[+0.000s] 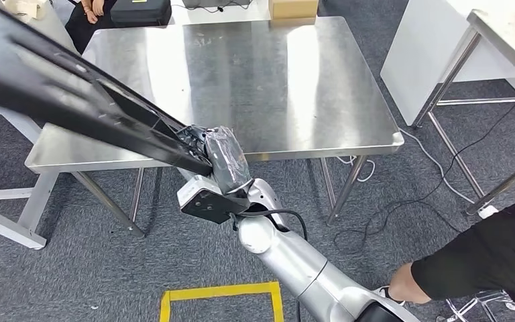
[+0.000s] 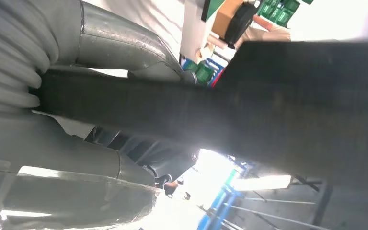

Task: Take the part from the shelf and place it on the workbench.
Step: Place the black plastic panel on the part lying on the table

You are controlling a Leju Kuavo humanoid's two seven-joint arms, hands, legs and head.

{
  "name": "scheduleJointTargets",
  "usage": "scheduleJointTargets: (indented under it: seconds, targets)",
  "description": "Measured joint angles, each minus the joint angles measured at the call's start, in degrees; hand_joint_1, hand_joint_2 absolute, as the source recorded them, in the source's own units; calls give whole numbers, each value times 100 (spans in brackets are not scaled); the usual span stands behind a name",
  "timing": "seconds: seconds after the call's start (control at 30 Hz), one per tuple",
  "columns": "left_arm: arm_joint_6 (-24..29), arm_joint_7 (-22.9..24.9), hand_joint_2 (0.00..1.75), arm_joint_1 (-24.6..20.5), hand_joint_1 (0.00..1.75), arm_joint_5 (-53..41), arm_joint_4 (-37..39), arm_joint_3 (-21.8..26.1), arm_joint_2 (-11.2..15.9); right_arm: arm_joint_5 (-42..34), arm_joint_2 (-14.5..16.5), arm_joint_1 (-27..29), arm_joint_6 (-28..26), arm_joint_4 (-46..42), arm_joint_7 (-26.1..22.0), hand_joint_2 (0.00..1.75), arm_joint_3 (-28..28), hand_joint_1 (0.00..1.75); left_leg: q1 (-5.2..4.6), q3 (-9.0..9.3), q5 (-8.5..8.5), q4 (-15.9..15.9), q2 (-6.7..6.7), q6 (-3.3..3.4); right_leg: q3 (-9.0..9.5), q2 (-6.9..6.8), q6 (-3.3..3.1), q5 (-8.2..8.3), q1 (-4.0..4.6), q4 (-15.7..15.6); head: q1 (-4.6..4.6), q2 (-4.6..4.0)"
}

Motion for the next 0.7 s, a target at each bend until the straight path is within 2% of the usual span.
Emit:
scheduleJointTargets:
  seconds: [0.03, 0.1, 0.13, 0.2, 0.33, 0.37, 0.4, 0.43, 0.5, 0.53, 0.57, 0.6, 0.7]
  targets:
    - [5, 14, 175, -8, 0, -2, 1, 1, 2, 68, 17, -35, -13, 11, 38, 175, 8, 175, -31, 86, 111, -210, -4, 55, 39, 5, 22, -28, 4, -29, -2, 0]
    - [25, 37, 175, -18, 0, -2, 1, 5, 10, 180, 56, -79, -26, 32, 97, 175, 27, 175, -92, 165, 105, -345, -9, 156, 93, 11, 101, -3, 33, -38, -6, 0]
    - [36, 41, 175, -19, 0, 0, 1, 11, 14, 236, 78, -94, -29, 39, 127, 175, 36, 175, -92, 240, 130, -421, -18, 203, 91, 5, 139, -1, 52, -12, -10, 1]
    - [44, 41, 175, -25, 0, 3, 2, 30, 10, 338, 112, -131, -31, 52, 171, 175, 50, 175, -87, 374, 150, -512, -18, 262, -6, -13, 179, -59, 77, 230, -6, 1]
    - [5, 26, 175, -38, 0, -7, 2, 69, 4, 477, 121, -151, -31, 78, 265, 175, 64, 175, -106, 441, 100, -536, -28, 312, -759, -31, 116, -483, 69, 1428, 2, 0]
    - [-13, 22, 175, -36, 0, -12, 2, 75, 4, 501, 116, -134, -31, 85, 288, 175, 65, 175, -115, 449, 82, -534, -33, 312, -907, -33, 120, -532, 69, 1583, 2, 0]
    - [-39, 19, 175, -33, 0, -20, 2, 80, 4, 526, 110, -117, -31, 91, 313, 175, 67, 175, -126, 463, 61, -531, -40, 308, -986, -35, 138, -502, 69, 1586, 3, 0]
    - [-73, 14, 175, -31, 0, -36, 2, 84, 4, 556, 104, -101, -32, 95, 339, 175, 68, 175, -140, 488, 34, -526, -48, 301, -997, -38, 167, -389, 71, 1426, 3, 0]
    - [-135, 5, 175, -31, 0, -73, 2, 85, 1, 626, 94, -85, -36, 96, 382, 175, 64, 175, -164, 551, -32, -511, -59, 276, -755, -45, 196, 56, 88, 624, 5, 0]
    - [-165, 2, 175, -33, 0, -96, 3, 85, -3, 665, 90, -79, -38, 95, 394, 175, 55, 175, -180, 580, -67, -499, -63, 254, -629, -50, 174, 219, 106, 245, -2, 0]
    - [-186, -2, 175, -37, 0, -114, 4, 84, -4, 704, 84, -72, -40, 93, 408, 175, 42, 175, -193, 592, -104, -491, -64, 229, -525, -54, 132, 309, 112, 2, -7, 0]
    - [-202, -4, 175, -40, 0, -131, 4, 84, -2, 743, 75, -59, -43, 91, 421, 175, 21, 175, -201, 599, -134, -466, -64, 205, -475, -55, 82, 346, 104, -116, -14, 0]
    - [-226, -3, 175, -59, 0, -164, 3, 82, 0, 841, 50, -27, -42, 73, 471, 175, -43, 175, -191, 616, -225, -341, -57, 127, -335, -42, -27, 362, 17, -159, -21, 1]
